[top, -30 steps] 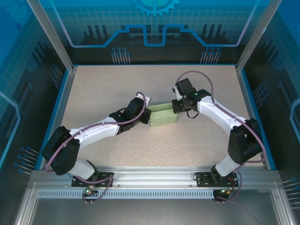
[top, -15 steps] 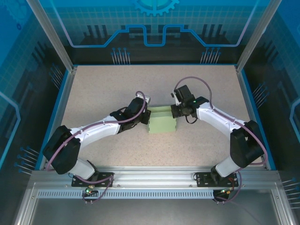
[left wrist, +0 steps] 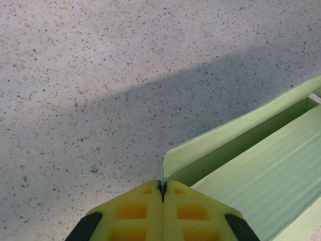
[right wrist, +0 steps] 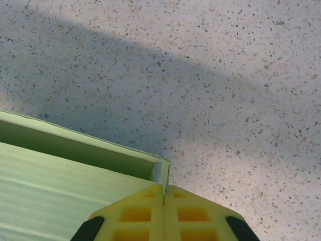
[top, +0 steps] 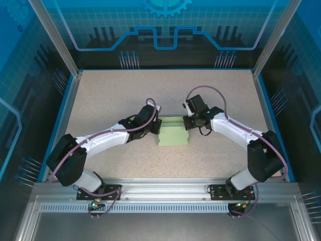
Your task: Fold the paper box
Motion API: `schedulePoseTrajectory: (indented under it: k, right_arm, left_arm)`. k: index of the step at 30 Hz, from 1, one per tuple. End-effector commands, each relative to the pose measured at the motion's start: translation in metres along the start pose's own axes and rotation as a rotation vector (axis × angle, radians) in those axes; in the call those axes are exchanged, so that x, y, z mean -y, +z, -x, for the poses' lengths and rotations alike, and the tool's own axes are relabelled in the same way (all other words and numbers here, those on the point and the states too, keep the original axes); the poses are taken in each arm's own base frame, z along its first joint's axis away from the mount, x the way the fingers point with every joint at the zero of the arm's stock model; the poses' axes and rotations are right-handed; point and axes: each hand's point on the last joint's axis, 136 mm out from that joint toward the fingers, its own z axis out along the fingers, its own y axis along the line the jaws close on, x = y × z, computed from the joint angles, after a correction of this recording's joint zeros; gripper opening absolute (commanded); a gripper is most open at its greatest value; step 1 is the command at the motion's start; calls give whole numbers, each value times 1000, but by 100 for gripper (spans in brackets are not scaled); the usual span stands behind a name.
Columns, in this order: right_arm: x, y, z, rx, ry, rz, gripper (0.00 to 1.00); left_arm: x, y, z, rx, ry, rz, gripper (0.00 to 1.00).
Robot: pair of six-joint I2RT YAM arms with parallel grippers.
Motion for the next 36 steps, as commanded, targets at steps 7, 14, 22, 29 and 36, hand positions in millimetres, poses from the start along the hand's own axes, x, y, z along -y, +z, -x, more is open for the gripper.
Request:
schedulePoseTrajectory:
  k: [7,14,22,29,36]
  right_arm:
    - [-15,-10,16,69,-8,33,1]
    - [-18,-18,33,123,-12,32,1]
    - [-24,-20,41,155,-28,30,1]
    - [-26,-20,34,164,16,1,1]
    - [-35,-27,31,211,78,-32,2]
  left_arm:
    - [5,-3,38,104,-55,15,0]
    - [-5,-1,53,162,-71,49,0]
    - [-11,0,60,213,-74,68,0]
    - [-16,1,51,225,-93,76,0]
    - [-21,3,38,213,-112,84,0]
